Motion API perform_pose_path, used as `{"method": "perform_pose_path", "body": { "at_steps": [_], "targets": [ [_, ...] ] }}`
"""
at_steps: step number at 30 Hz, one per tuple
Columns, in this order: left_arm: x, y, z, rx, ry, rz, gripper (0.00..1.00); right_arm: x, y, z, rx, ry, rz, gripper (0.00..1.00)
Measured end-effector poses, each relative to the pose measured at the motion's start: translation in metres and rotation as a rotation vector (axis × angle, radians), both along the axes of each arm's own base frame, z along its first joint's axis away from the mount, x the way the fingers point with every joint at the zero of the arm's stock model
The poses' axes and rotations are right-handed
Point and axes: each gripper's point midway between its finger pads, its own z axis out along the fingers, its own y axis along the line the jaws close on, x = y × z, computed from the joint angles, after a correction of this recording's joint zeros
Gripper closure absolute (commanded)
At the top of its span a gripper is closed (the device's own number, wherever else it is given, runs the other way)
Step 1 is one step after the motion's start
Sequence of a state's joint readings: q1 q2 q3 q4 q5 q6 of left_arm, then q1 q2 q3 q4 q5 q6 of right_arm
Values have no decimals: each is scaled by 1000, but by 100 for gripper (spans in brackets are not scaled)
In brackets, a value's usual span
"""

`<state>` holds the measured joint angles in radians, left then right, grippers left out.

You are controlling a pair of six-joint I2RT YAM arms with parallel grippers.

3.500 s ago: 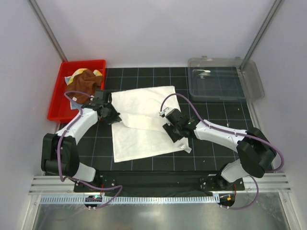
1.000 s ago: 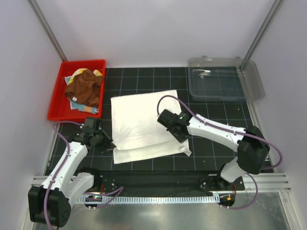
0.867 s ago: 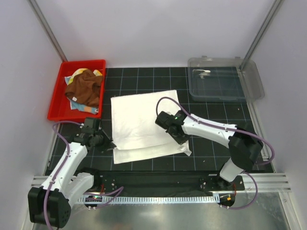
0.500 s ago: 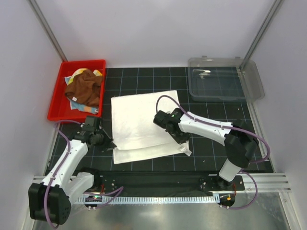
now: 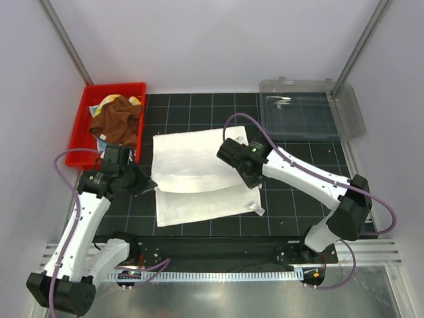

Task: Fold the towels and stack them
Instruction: Fold the towel

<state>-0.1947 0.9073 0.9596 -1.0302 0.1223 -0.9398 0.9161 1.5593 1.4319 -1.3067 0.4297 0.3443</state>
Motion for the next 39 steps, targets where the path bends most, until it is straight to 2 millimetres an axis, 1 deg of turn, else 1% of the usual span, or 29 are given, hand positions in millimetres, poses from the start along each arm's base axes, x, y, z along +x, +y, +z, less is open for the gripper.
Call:
{"method": "perform_pose_path", "body": {
  "at_steps": [2,3,5,7,9,11,13,16,18,21,22,23,25,26,27,30,31,32,34,35,37,39],
  "targets": [
    [-8,1,-3,-1,-11,-1,100,-7,-6,-4,-2,6,-14,99],
    [-15,2,-10,-1,-4,2,100,-12,-10,-8,-10,18,-19,99],
    [-30,3,-31,-6,36,11,100,-21,-15,-18,-30,50,-26,99],
    [-46,3,-57,-10,103,12,100,-26,-14,-26,-39,67,-28,99],
    [-55,4,-74,-11,155,17,100,-30,-13,-32,-43,81,-26,99],
    [-62,4,-86,-9,192,19,100,-33,-13,-40,-52,101,-31,99],
    [-63,4,-92,-4,211,18,100,-36,-14,-53,-72,127,-35,99],
    [-60,4,-92,-4,202,16,100,-45,-18,-74,-109,180,-39,99],
    [-58,3,-91,-5,195,15,100,-49,-19,-85,-124,203,-41,98],
    [-57,3,-93,-1,195,11,100,-54,-20,-95,-136,219,-44,93],
    [-57,3,-94,2,198,8,100,-55,-19,-97,-137,221,-44,89],
    [-58,2,-95,5,204,2,100,-56,-20,-99,-139,223,-45,87],
    [-59,1,-99,17,218,-9,97,-57,-20,-101,-147,227,-46,82],
    [-60,1,-100,21,227,-12,95,-57,-20,-102,-151,229,-47,75],
    [-61,2,-102,28,235,-12,94,-58,-19,-103,-156,231,-45,73],
    [-64,6,-105,55,256,-3,80,-63,-21,-102,-174,238,-37,60],
    [-66,8,-106,63,265,-1,73,-66,-20,-101,-178,241,-32,57],
    [-67,10,-105,71,271,1,56,-68,-20,-100,-180,245,-25,55],
    [-68,12,-97,86,269,0,39,-74,-17,-95,-176,250,-10,53],
    [-67,13,-91,87,252,2,37,-76,-15,-92,-169,250,-1,53],
    [-62,14,-78,85,207,16,37,-79,-11,-81,-147,238,12,52],
    [-57,13,-69,75,168,21,37,-76,-4,-67,-118,212,16,52]
  ]
}}
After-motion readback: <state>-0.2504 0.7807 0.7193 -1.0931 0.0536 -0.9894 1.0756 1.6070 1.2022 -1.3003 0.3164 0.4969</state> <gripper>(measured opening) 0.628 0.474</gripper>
